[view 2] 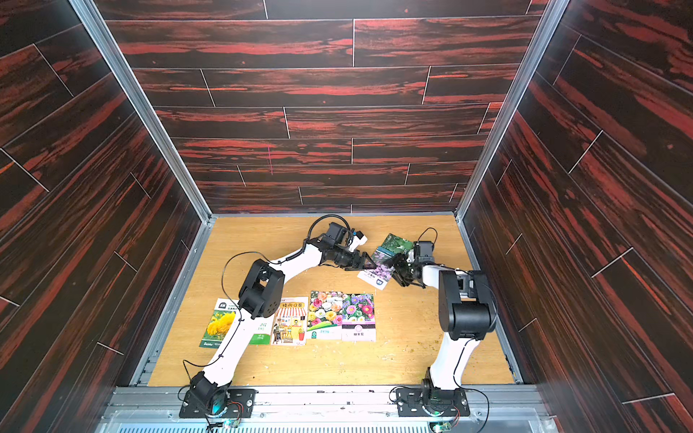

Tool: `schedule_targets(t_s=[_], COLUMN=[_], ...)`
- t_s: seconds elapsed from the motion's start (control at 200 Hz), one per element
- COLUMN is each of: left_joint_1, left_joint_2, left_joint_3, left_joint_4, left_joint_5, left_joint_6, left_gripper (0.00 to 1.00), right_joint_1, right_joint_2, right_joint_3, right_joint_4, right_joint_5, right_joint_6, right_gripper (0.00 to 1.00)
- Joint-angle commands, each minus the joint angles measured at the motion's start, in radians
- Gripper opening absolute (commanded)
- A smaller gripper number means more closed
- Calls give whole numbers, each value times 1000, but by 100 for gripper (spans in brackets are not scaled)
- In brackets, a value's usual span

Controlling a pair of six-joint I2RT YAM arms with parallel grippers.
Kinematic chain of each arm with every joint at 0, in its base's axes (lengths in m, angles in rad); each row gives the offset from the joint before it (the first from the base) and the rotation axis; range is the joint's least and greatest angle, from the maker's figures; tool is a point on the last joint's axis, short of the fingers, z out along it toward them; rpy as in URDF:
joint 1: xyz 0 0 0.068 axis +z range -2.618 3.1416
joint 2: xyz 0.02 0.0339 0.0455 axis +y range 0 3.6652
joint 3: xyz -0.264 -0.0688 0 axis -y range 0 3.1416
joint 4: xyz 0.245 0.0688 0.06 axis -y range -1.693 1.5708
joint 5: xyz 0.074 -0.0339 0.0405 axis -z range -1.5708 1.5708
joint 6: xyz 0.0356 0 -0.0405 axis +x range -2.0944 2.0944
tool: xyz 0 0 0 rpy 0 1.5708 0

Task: Arrange the seed packets in a row
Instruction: Pick up the seed packet from the center of the board.

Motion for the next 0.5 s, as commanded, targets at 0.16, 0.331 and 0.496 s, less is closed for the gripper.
schedule_targets(t_s=[0.16,0.331,0.496], left_joint_1=[-20,-21,-12], left_joint_2=[-12,-94,-201], left_joint_3=[-59,-149,-193], left_joint_4=[101,126,43], left_joint_5=[103,93,39], left_joint_6=[-104,-93,-19], left_gripper=[63,55,62], right_joint_1=[-2,-3,-8], right_joint_2=[125,75,22], right_joint_3=[-96,-157,-181], right_joint_4=[276,351,409], right_joint_5=[-135,-150,-204], right_joint_6=[84,69,39], right_gripper=[56,17,0])
